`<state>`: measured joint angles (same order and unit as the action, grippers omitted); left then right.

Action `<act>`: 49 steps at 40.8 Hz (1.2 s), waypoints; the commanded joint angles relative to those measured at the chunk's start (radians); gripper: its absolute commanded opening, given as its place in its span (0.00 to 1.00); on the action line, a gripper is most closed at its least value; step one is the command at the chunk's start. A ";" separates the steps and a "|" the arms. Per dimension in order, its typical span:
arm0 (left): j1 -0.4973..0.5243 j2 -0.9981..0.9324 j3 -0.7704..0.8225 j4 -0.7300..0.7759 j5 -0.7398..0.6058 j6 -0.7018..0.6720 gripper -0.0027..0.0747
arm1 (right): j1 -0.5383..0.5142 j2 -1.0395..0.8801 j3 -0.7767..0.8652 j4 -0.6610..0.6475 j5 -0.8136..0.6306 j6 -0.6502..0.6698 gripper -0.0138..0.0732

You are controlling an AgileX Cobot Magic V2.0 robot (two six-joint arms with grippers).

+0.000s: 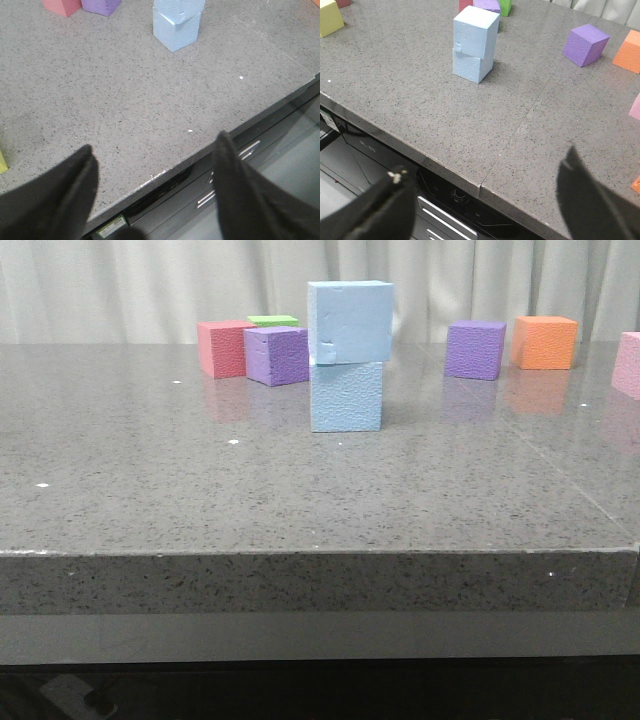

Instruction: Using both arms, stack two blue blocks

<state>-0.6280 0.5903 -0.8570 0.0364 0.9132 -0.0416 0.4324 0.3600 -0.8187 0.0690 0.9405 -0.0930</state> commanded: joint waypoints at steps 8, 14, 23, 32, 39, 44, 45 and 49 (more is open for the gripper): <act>-0.001 0.002 -0.023 0.007 -0.073 -0.007 0.18 | -0.003 0.009 -0.021 -0.005 -0.065 0.000 0.26; -0.001 0.002 -0.023 0.007 -0.073 -0.007 0.09 | -0.003 0.009 -0.021 -0.005 -0.065 0.000 0.14; -0.001 0.002 -0.023 0.007 -0.073 -0.007 0.01 | -0.003 0.009 -0.021 -0.005 -0.065 0.000 0.14; -0.001 -0.008 -0.003 0.010 -0.090 -0.007 0.01 | -0.003 0.009 -0.021 -0.005 -0.065 0.000 0.14; 0.151 -0.144 0.193 0.018 -0.334 -0.007 0.01 | -0.003 0.009 -0.021 -0.005 -0.065 0.000 0.14; 0.310 -0.299 0.394 0.040 -0.551 -0.007 0.01 | -0.003 0.009 -0.021 -0.005 -0.065 0.000 0.14; 0.348 -0.333 0.440 0.040 -0.584 -0.007 0.01 | -0.003 0.009 -0.021 -0.005 -0.065 0.000 0.14; 0.466 -0.435 0.587 0.018 -0.718 -0.007 0.01 | -0.003 0.009 -0.021 -0.005 -0.065 0.000 0.14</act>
<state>-0.2434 0.2160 -0.3379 0.0705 0.4000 -0.0416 0.4324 0.3600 -0.8187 0.0668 0.9478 -0.0914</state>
